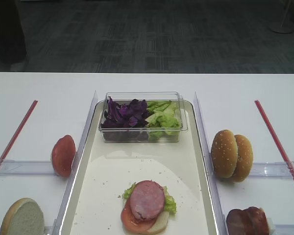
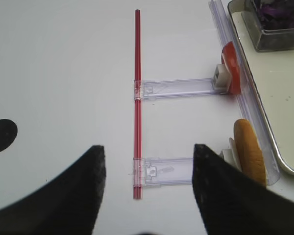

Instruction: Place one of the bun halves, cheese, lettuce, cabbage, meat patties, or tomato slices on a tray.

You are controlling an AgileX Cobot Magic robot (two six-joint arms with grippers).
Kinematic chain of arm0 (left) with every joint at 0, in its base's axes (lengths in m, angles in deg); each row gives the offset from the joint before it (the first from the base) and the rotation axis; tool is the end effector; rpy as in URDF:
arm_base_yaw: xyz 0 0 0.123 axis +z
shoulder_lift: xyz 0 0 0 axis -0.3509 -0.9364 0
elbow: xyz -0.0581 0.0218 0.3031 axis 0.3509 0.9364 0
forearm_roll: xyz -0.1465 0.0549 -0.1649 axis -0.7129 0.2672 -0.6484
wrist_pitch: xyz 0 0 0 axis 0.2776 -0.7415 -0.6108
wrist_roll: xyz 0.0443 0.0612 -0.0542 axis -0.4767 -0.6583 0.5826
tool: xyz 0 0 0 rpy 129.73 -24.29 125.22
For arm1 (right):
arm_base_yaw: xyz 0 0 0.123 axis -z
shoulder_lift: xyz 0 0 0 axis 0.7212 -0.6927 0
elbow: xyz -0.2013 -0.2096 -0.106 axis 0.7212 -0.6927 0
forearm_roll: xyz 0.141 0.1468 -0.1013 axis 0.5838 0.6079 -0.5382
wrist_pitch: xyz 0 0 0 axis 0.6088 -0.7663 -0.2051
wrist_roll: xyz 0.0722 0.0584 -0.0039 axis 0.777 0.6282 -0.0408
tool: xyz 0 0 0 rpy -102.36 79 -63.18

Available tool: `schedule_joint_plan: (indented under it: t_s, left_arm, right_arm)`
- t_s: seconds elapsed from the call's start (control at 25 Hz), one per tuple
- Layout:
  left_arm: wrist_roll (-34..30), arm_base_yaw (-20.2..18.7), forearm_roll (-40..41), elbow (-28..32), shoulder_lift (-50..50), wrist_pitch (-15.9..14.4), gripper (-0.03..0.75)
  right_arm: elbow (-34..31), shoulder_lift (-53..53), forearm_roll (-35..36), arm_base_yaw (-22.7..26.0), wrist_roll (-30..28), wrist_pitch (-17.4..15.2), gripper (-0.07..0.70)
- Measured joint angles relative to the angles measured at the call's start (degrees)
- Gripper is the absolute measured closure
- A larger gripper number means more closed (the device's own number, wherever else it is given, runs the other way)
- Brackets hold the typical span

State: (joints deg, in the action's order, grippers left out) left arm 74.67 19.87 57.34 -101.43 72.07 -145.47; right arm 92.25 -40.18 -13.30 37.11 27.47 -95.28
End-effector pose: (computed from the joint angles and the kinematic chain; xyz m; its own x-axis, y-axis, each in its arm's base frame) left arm -0.0563 0.0067 0.2517 -0.5557 -0.0193 -0.8311 -0.0561 0.9983 0.0144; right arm -0.0195 -0.0020 0.2622 -0.7081 -0.0207 -0.7059 -0.1020 0.9921 0.0732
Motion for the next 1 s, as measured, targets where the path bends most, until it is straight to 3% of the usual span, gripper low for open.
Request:
schedule_joint_plan:
  t_s: [0.2,0.56,1.0]
  left_arm:
    - [0.0,0.0,0.0,0.0,0.0,0.0,0.349]
    - [0.0,0.0,0.0,0.0,0.0,0.0,0.349]
    - [0.0,0.0,0.0,0.0,0.0,0.0,0.349]
  right_arm:
    - [0.0,0.73,0.0,0.45,0.0,0.0,0.185]
    - [0.0,4.61,0.35,5.39,-1.27,0.0,0.185]
    - [0.0,10.36,0.94,5.61,-2.15,0.0,0.185]
